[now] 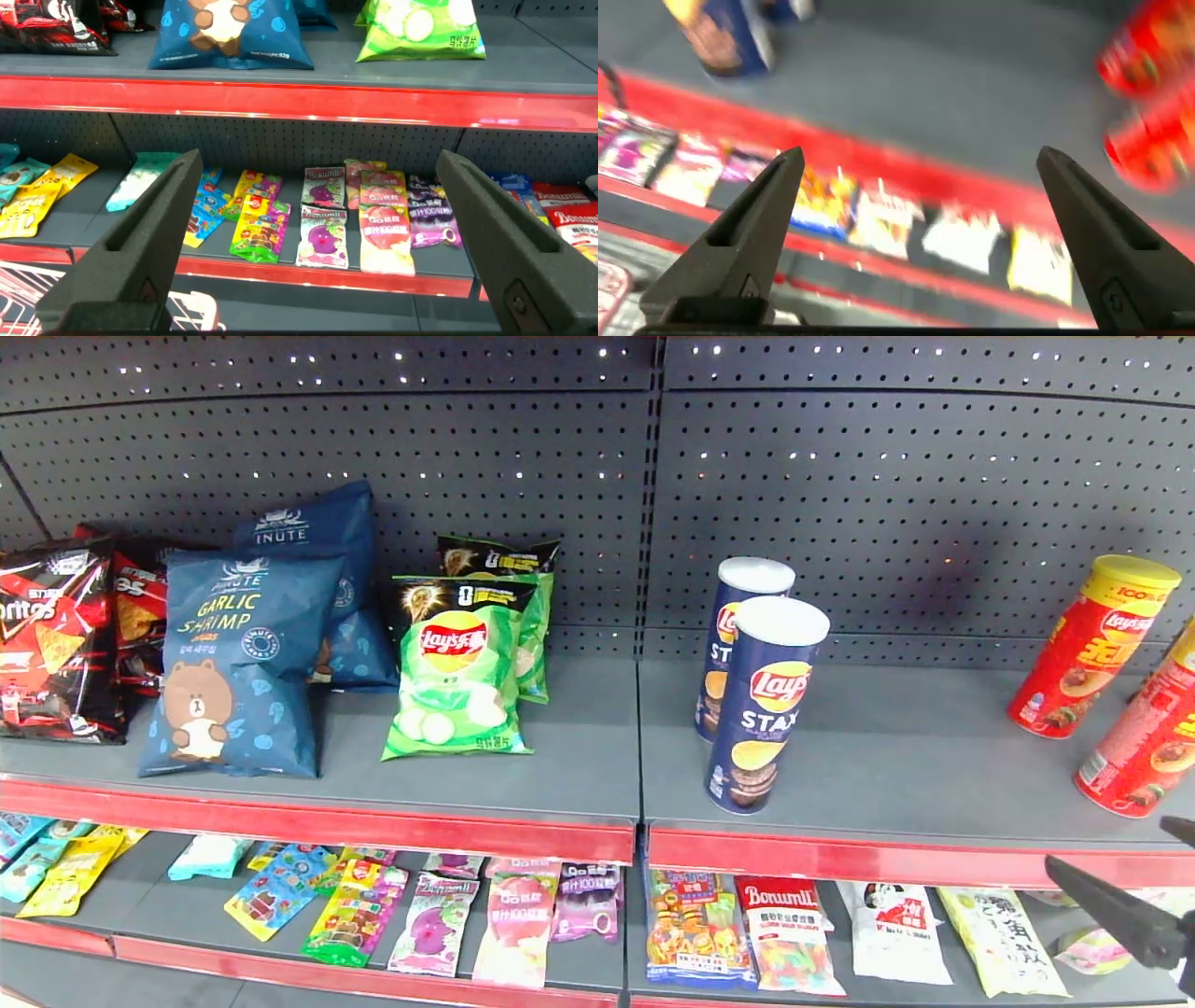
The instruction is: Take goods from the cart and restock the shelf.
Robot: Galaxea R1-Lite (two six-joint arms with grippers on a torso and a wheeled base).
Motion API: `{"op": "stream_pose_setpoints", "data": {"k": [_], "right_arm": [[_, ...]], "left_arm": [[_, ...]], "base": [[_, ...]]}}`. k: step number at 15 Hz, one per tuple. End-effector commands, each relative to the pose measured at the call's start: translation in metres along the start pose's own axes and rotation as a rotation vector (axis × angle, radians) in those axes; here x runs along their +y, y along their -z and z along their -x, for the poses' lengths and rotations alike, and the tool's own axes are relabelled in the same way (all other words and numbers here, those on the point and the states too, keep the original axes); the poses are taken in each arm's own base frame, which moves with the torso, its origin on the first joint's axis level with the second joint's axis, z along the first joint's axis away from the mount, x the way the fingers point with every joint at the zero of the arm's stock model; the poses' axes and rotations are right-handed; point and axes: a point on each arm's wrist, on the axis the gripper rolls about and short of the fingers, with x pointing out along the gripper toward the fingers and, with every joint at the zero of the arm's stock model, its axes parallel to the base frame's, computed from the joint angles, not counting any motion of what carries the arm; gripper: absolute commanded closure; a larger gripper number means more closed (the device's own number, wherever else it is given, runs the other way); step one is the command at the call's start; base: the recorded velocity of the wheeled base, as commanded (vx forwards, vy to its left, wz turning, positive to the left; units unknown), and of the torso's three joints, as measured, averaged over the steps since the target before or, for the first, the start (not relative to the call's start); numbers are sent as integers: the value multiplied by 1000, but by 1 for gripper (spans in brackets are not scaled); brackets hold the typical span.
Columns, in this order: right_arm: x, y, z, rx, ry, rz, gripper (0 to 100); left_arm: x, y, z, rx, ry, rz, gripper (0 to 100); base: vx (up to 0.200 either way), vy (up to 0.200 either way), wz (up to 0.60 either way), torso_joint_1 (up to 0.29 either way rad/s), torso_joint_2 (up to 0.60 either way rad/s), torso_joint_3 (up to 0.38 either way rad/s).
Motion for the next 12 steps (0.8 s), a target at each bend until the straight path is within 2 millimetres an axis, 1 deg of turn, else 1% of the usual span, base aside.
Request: {"op": "stream_pose_setpoints", "data": {"k": [1, 3, 5, 6, 9, 12], "right_arm": [[-1, 17, 24, -21, 105, -18, 0], [0, 35, 31, -12, 176, -39, 0], [2, 52, 33, 9, 220, -51, 0], [1, 53, 33, 3, 258, -55, 0], [2, 58, 34, -4, 280, -60, 0], [1, 55, 36, -22, 292, -59, 0]], "left_arm": [[0, 0, 0, 0, -1, 0, 0], [0, 0, 0, 0, -1, 0, 0], [0, 0, 0, 0, -1, 0, 0], [0, 0, 0, 0, -1, 0, 0], [0, 0, 0, 0, -1, 0, 0], [0, 0, 0, 0, 1, 0, 0]], "base": [[0, 0, 0, 0, 0, 0], [0, 0, 0, 0, 0, 0], [0, 0, 0, 0, 0, 0], [0, 0, 0, 0, 0, 0], [0, 0, 0, 0, 0, 0], [0, 0, 0, 0, 0, 0]]}}
